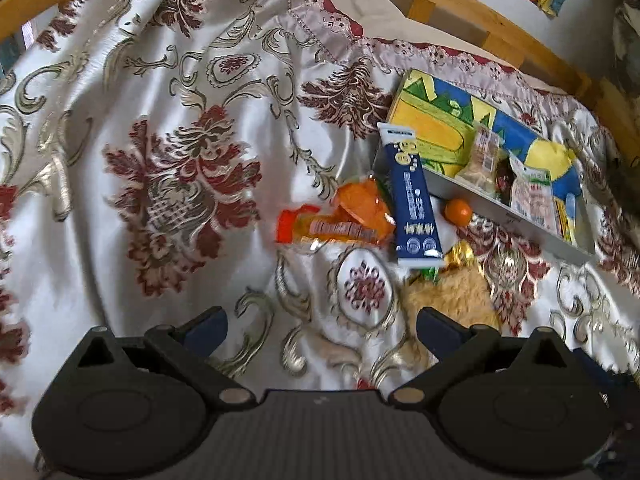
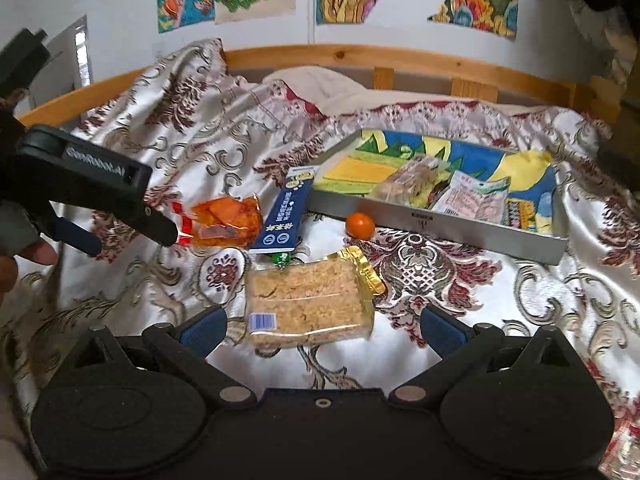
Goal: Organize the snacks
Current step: 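Move both tools down toward the orange packet and the puffed-rice bar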
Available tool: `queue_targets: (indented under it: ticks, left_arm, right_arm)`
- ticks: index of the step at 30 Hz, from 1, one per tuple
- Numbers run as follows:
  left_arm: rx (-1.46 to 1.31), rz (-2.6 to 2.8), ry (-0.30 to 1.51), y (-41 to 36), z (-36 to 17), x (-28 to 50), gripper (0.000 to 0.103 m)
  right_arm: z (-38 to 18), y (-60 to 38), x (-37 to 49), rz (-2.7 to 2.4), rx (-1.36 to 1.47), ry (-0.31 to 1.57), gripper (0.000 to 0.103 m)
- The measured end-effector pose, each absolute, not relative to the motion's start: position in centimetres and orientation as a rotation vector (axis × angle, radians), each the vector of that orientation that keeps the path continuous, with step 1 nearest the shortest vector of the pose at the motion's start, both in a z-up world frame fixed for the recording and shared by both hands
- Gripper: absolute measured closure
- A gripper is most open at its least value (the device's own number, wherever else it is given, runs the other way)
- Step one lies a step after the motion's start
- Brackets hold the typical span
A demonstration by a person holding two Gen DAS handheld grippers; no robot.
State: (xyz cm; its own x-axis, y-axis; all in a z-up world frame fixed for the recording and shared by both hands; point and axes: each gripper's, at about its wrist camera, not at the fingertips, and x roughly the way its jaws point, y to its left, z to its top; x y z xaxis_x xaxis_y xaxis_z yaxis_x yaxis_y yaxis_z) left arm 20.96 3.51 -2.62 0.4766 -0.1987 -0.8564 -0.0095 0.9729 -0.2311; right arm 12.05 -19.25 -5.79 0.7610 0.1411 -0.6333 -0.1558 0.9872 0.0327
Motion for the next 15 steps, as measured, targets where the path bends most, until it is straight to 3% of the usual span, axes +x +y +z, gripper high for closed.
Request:
queue_targets:
  ticks: [15]
  left_arm:
    - [0.104, -0.144, 1.040, 2.1, -3.6, 24.0, 0.001]
  right_arm:
    - [-10.2, -19.3, 15.6, 0.259, 0.231, 0.902, 0.001]
